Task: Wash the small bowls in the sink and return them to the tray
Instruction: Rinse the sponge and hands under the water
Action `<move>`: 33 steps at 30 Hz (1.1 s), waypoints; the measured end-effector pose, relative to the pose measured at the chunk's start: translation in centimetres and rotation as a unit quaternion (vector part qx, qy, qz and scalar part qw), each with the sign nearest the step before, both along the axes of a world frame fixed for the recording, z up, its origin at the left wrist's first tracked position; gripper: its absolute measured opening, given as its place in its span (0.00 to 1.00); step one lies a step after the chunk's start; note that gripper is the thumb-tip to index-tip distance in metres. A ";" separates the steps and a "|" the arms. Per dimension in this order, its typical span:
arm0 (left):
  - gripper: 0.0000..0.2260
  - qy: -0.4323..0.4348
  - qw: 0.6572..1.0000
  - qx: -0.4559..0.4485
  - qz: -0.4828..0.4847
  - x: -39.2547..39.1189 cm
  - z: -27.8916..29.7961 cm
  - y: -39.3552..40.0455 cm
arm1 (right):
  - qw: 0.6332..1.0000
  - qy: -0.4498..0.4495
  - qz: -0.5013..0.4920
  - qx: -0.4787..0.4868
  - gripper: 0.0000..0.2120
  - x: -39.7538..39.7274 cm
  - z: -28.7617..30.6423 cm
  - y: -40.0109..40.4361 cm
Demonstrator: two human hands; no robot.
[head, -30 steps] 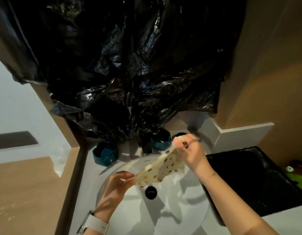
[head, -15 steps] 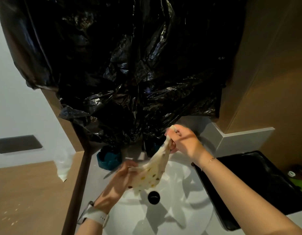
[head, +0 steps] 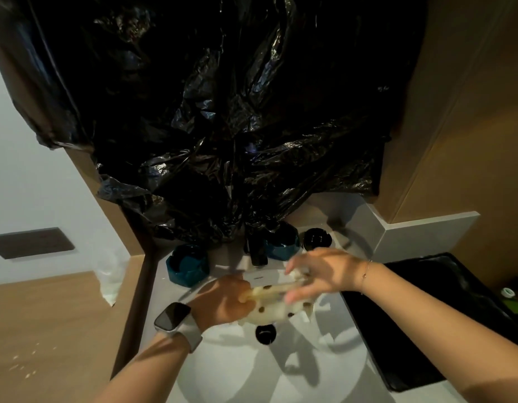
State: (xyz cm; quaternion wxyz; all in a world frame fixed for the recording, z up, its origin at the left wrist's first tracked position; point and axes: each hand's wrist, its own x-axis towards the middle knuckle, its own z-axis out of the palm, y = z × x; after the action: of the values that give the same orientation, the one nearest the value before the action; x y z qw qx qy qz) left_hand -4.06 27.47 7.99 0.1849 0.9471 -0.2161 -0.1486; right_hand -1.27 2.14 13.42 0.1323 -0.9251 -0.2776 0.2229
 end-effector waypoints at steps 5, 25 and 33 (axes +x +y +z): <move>0.17 -0.030 0.994 0.075 -0.078 1.2 -0.7 -0.6 | 0.989 0.005 0.043 -0.144 0.17 -1.1 -4.0 0.3; 0.14 0.116 0.974 -0.189 -0.042 0.9 -1.2 -1.4 | 0.994 -0.039 -0.032 -0.099 0.27 -1.2 -7.3 -0.7; 0.18 0.093 0.982 -0.139 -0.091 2.0 -1.1 -4.1 | 0.970 0.007 -0.129 0.205 0.09 -3.9 -8.1 1.4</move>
State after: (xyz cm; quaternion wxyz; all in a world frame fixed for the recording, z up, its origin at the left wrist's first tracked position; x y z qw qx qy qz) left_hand -2.03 23.36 6.85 0.3197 0.8707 -0.3018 -0.2204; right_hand -5.16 3.50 5.34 0.3483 -0.9048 -0.1948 0.1485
